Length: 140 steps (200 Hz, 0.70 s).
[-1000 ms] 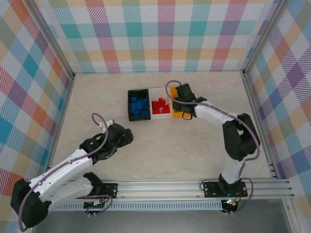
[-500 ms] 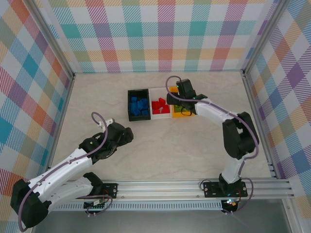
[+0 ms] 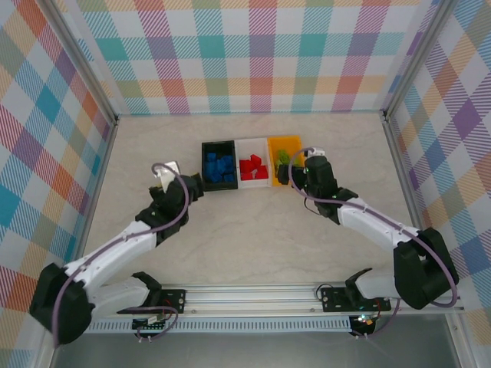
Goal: Sort the legos into containers by color
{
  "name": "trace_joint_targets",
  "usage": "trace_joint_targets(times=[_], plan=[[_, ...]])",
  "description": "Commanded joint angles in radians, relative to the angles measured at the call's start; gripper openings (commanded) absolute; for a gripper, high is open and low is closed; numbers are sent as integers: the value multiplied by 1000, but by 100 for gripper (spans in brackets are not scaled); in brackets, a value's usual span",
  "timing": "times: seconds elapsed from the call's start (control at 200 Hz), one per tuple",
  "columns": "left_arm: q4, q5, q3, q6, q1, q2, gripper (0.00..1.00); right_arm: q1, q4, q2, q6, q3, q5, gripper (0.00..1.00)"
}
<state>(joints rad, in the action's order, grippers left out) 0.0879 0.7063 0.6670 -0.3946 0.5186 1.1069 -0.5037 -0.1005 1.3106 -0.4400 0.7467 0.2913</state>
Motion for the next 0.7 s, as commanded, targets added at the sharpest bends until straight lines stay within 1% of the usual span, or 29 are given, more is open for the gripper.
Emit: trace_joint_targets(times=[0.0, 0.045, 0.085, 0.195, 0.255, 0.33, 0.38, 0.425, 0.485, 0.525, 0.625, 0.67, 0.695], plan=[[-151, -19, 12, 140, -190, 123, 100, -4, -105, -49, -56, -49, 72, 100], [-190, -41, 15, 179, -242, 179, 100, -4, -98, -60, -58, -52, 97, 100], [-221, -38, 16, 226, -269, 225, 100, -4, -91, -70, -48, -54, 113, 100], [-322, -48, -15, 313, -297, 303, 100, -4, -68, -91, -26, -57, 149, 100], [-459, -63, -77, 352, -306, 317, 100, -4, -69, -100, -37, -67, 175, 100], [-572, -60, -125, 362, -331, 338, 100, -4, -81, -111, -45, -83, 203, 100], [-625, -137, -162, 342, -363, 339, 100, -3, -93, -120, -33, -91, 209, 100], [-705, -182, -194, 333, -376, 345, 100, -2, -104, -126, -19, -97, 219, 100], [-757, -204, -215, 342, -381, 373, 100, -2, -117, -127, 0, -105, 235, 100], [-829, -236, -239, 358, -381, 388, 100, -3, -139, -127, 35, -109, 233, 100], [-833, -322, -236, 386, -381, 404, 100, -1, -200, -137, 124, -135, 221, 100], [-867, -375, -246, 403, -384, 423, 100, -1, -230, -149, 157, -150, 226, 100], [-912, -409, -268, 402, -397, 443, 100, 0, -243, -155, 171, -159, 231, 100]])
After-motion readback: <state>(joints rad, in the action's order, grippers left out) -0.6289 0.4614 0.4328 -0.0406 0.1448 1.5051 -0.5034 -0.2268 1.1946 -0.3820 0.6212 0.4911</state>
